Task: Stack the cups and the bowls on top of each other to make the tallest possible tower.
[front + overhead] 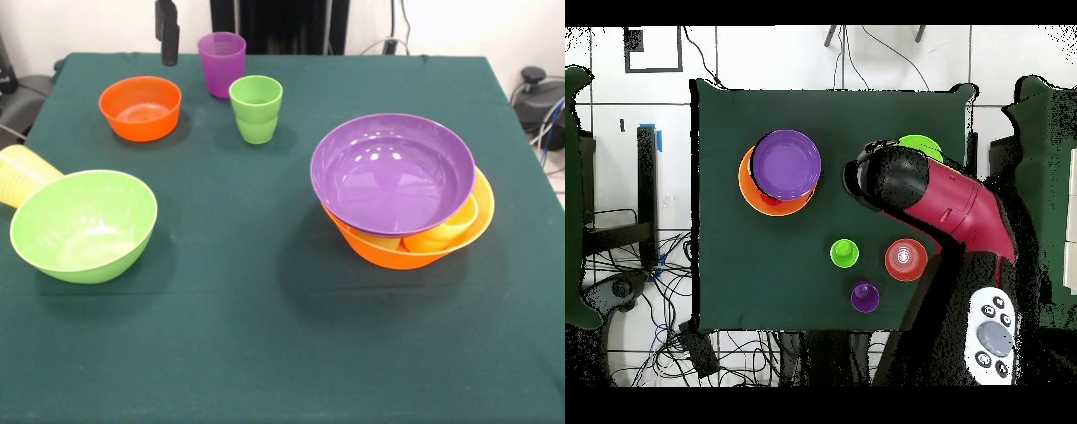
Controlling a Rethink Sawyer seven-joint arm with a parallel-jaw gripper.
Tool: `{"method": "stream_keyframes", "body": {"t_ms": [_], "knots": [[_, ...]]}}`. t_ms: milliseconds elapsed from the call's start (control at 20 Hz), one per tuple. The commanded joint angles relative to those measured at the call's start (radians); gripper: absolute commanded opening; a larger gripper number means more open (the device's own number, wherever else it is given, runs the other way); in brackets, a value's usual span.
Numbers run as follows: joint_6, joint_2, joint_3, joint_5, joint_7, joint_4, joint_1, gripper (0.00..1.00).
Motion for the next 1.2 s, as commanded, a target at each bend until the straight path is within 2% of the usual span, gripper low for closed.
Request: {"method": "stream_keyframes", "body": {"t_ms": [50, 200, 400, 600, 950, 1200], "knots": [[0.066, -0.057, 0.109, -0.065, -0.174, 0.033, -0.061, 1.00], [0.021, -0.072, 0.125, -0.076, -0.204, 0.094, -0.091, 1.00], [-0.101, -0.078, 0.174, -0.106, -0.244, 0.216, -0.165, 1.00], [-0.212, -0.070, 0.233, -0.138, -0.232, 0.299, -0.224, 1.00], [-0.333, -0.031, 0.269, -0.192, -0.123, 0.333, -0.237, 1.00], [-0.431, 0.008, 0.276, -0.196, -0.027, 0.358, -0.219, 1.00]]}}
